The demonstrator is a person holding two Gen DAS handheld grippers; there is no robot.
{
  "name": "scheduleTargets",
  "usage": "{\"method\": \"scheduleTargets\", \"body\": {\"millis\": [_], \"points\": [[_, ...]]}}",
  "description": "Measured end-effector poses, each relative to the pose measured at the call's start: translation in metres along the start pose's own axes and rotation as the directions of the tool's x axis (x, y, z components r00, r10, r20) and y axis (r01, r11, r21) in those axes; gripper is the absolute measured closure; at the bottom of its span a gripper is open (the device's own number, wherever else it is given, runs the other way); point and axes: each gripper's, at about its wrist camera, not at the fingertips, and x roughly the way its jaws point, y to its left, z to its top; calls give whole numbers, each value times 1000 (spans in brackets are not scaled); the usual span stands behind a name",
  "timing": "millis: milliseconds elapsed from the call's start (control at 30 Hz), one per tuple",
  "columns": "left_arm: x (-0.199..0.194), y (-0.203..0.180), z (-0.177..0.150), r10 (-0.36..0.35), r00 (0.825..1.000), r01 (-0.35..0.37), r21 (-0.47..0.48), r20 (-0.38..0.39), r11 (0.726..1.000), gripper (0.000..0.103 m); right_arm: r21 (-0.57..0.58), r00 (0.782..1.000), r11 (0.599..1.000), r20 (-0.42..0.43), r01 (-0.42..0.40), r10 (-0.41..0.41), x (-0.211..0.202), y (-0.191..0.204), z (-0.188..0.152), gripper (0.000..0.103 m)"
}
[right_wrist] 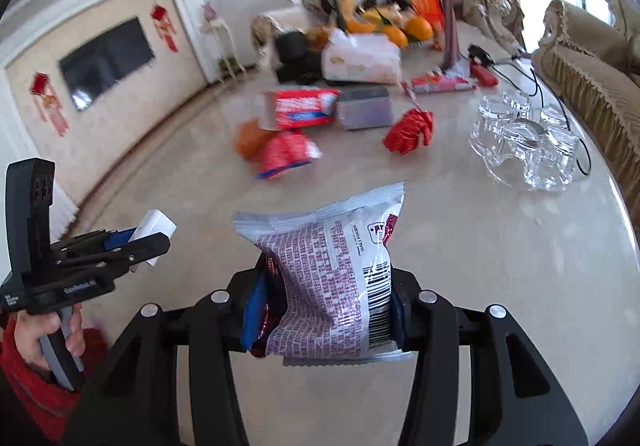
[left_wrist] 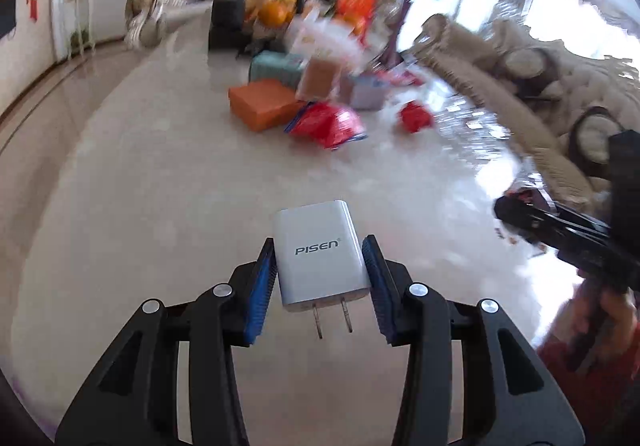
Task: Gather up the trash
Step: 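Carry charger and snack wrapper over the wastebasket and release both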
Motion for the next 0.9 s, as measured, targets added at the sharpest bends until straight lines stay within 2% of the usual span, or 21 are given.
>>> {"method": "scheduleTargets", "body": {"millis": [100,167,267,333,367,433,500,533,567,667,767,900], "points": [[-52,-19,-31,-38,998,36,61,43,997,60,-22,997,998,39,-67,68,-43,22,-26,57],[-79,-33,-61,-76,997,73,98,30,993,60,-35,994,994,32,-106,107,-69,38,-53,57],[-97,-48,-110,-152,987,158,110,-60,981,60,-33,989,989,-19,-147,146,-91,58,-96,57],[-94,-54,-140,-164,977,178,99,-137,979,60,-10,985,988,-83,-154,152,-95,67,-129,57],[-84,-57,-161,-158,967,181,101,-199,978,60,13,980,989,-135,-149,149,-90,69,-147,57],[-63,-54,-185,-162,943,187,61,-291,980,60,53,963,990,-231,-128,137,-72,66,-177,57],[-26,-50,-213,-178,893,200,9,-414,980,60,108,932,992,-347,-71,105,-41,54,-209,57],[-7,-48,-223,-175,866,191,-13,-468,981,60,133,921,989,-377,-58,104,-30,48,-218,57],[13,-46,-236,-167,832,184,-22,-529,983,60,163,898,985,-424,-48,114,-15,42,-229,57],[55,-51,-260,-123,766,165,8,-631,986,60,169,853,986,-514,-4,91,16,37,-242,57],[69,-58,-269,-105,734,180,43,-671,983,60,141,828,990,-556,14,68,30,40,-247,57],[72,-61,-276,-85,724,178,66,-684,982,59,135,820,991,-569,16,64,36,43,-253,53]]}}
